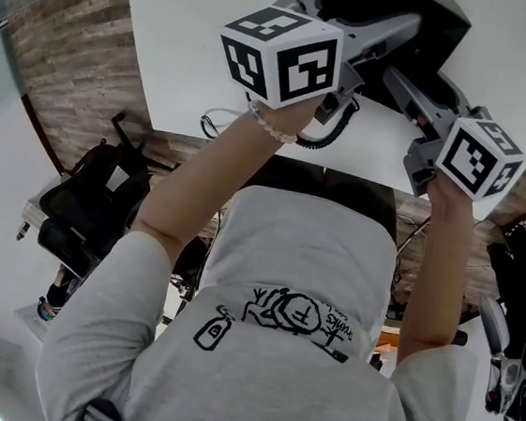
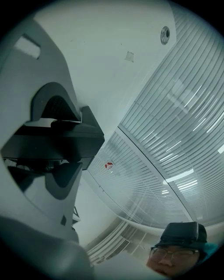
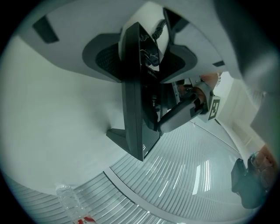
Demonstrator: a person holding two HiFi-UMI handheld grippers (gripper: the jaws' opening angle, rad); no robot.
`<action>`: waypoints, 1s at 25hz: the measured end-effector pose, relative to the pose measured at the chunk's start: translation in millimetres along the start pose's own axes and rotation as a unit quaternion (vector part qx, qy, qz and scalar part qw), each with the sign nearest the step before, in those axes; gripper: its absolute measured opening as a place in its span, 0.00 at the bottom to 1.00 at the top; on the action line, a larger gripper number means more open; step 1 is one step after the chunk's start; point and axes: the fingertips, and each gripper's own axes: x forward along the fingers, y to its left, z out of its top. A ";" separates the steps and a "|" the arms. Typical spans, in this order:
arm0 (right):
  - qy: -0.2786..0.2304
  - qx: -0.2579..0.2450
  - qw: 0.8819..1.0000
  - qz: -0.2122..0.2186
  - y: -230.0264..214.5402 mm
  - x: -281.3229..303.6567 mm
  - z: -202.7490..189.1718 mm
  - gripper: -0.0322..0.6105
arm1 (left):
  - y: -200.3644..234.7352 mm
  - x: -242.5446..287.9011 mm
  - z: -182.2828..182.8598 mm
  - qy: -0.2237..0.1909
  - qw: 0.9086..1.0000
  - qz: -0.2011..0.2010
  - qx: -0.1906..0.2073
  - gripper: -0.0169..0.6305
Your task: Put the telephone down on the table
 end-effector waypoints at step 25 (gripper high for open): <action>-0.097 -0.221 0.963 -0.119 95.0 -93.4 60.6 0.42 | -76.0 -125.0 47.8 -0.044 0.994 0.050 0.091 0.50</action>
